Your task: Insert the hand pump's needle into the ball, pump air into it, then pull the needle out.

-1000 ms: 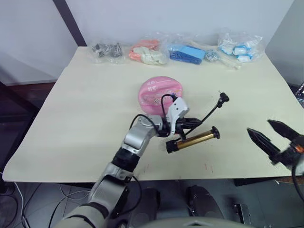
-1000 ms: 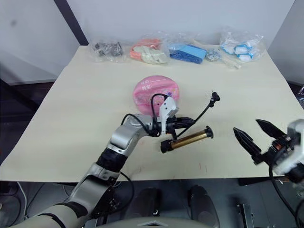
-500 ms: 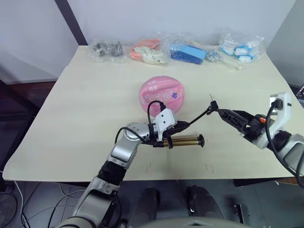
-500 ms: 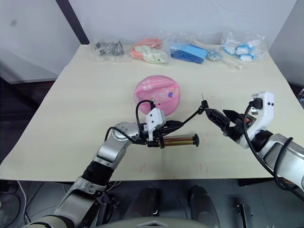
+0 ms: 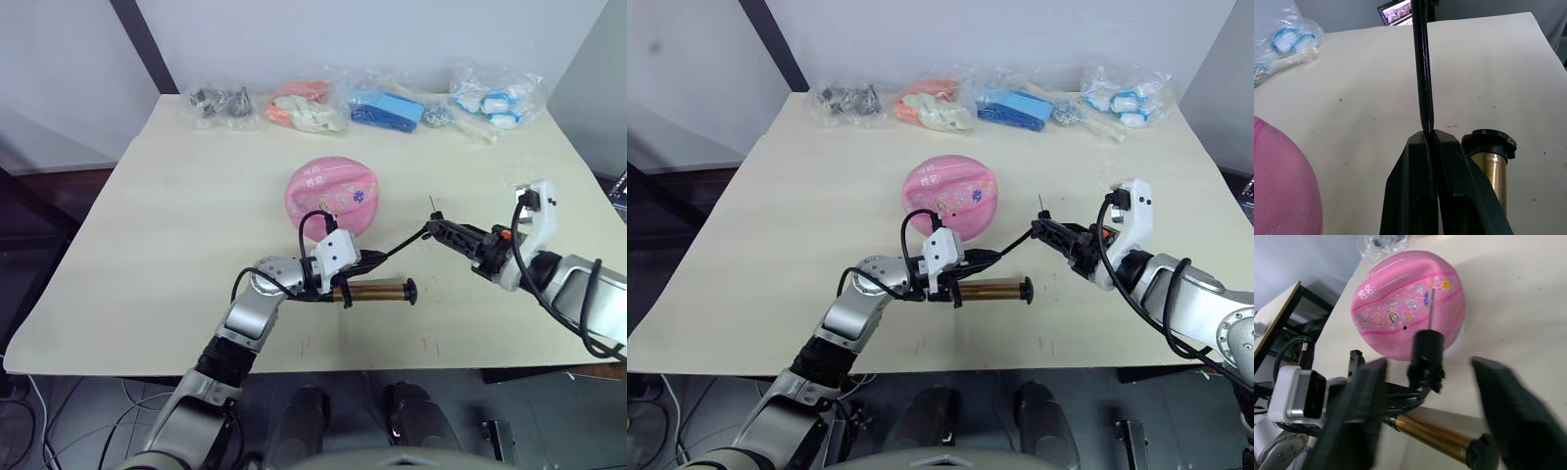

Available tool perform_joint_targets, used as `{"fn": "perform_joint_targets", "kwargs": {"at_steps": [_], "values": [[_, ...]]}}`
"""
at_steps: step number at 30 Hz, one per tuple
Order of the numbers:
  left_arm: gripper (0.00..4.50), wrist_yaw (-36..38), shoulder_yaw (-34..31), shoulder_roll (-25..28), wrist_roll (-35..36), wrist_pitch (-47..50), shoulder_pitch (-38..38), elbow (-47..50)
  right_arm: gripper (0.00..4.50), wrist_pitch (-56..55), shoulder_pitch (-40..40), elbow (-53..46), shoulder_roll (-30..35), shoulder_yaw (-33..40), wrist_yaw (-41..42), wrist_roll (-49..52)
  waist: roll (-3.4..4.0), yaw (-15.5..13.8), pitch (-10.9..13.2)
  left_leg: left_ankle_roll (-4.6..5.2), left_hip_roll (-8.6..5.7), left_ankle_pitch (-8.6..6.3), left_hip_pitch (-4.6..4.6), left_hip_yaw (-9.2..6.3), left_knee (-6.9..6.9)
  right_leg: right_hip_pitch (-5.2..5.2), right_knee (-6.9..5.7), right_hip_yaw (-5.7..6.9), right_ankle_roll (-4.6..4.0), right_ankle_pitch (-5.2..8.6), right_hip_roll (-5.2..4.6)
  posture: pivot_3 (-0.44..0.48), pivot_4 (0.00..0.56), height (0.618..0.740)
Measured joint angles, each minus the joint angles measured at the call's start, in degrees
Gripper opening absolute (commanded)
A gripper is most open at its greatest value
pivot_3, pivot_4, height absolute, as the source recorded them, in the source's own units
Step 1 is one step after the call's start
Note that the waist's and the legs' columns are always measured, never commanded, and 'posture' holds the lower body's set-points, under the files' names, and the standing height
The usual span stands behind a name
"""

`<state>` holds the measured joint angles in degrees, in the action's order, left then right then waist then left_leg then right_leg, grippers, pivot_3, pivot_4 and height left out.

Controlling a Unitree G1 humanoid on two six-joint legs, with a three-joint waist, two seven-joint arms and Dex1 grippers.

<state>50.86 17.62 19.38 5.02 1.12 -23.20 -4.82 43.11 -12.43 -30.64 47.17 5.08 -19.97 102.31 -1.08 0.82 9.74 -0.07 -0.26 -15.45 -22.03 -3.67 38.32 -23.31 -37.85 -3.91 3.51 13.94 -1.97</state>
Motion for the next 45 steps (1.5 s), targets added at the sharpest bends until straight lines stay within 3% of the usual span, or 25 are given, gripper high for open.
{"fn": "perform_joint_targets", "kwargs": {"at_steps": [8, 45], "values": [[0.0, -1.4, 0.9, 0.1, -0.9, 2.4, 3.2, 6.4, 1.93, 0.0, -1.9, 0.3, -3.1, -0.9, -2.2, -2.1, 0.0, 0.0, 0.0, 0.01, 0.11, -0.01, 0.0, 0.02, 0.0, -0.01, 0.0, -0.01, 0.0, 0.0, -0.01, 0.0, 0.15, 0.74], [0.0, -2.3, 0.8, 0.7, -0.4, 6.1, 2.5, 8.0, 1.93, 0.3, -0.1, -1.0, -3.1, 0.2, -3.1, -1.2, 0.01, 0.1, 0.0, 0.02, 0.05, -0.01, -0.01, 0.02, 0.0, -0.01, 0.02, -0.01, 0.0, 0.0, 0.01, 0.0, 0.15, 0.74]]}}
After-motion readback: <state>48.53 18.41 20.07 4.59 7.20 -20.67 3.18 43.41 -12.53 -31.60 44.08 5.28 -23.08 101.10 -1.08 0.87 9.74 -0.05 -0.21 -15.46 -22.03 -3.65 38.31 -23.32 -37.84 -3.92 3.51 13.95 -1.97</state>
